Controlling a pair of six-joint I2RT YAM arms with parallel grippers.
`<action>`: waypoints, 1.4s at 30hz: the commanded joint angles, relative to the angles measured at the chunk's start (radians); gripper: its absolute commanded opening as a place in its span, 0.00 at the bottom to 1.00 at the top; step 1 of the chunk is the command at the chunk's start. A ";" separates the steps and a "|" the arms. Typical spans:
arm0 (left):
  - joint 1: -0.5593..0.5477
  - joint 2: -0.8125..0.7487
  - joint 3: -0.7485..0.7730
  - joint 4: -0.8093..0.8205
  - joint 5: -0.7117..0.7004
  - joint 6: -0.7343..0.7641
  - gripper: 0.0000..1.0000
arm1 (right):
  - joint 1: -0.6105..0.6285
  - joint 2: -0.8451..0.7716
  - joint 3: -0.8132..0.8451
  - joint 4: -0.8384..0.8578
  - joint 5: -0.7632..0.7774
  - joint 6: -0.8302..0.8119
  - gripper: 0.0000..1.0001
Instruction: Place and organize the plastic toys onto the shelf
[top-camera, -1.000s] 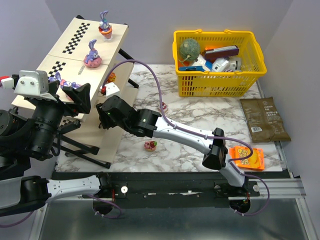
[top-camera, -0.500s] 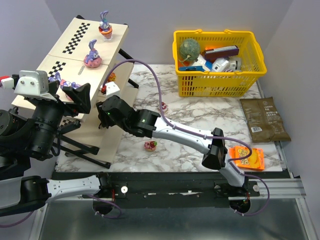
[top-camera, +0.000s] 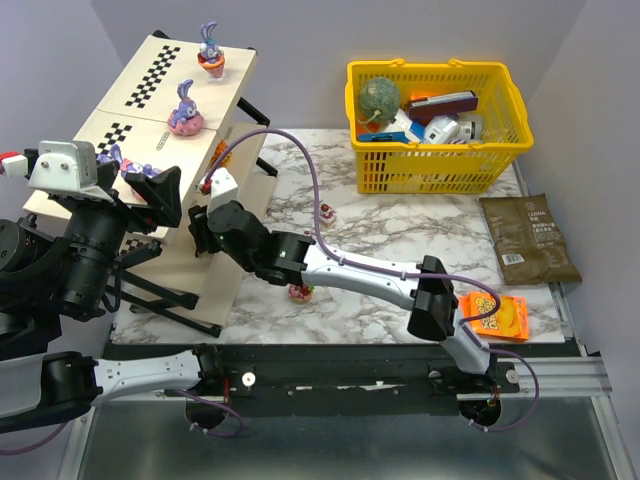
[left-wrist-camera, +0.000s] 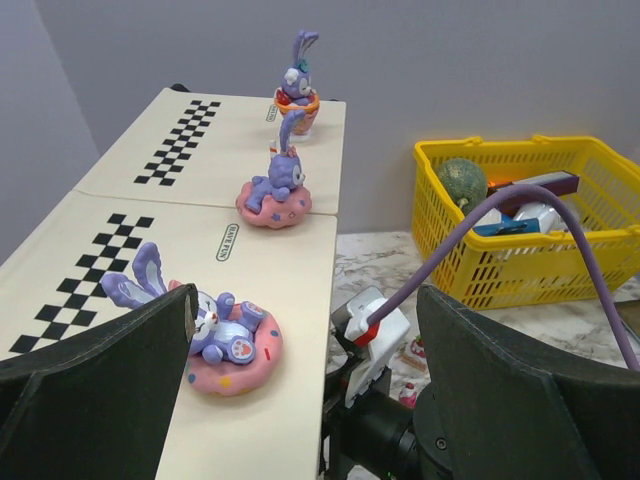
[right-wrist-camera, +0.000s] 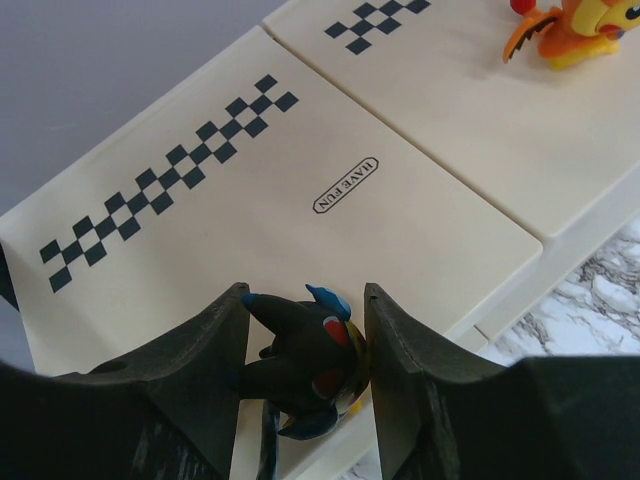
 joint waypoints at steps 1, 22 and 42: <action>0.001 0.004 0.000 0.015 -0.022 0.010 0.99 | 0.035 -0.019 -0.091 0.083 0.026 -0.070 0.38; 0.001 0.003 -0.003 0.023 -0.036 0.016 0.99 | 0.043 -0.011 -0.207 0.343 0.086 -0.189 0.55; 0.001 0.001 -0.007 0.012 -0.048 0.010 0.99 | 0.043 -0.031 -0.152 0.294 0.072 -0.171 0.66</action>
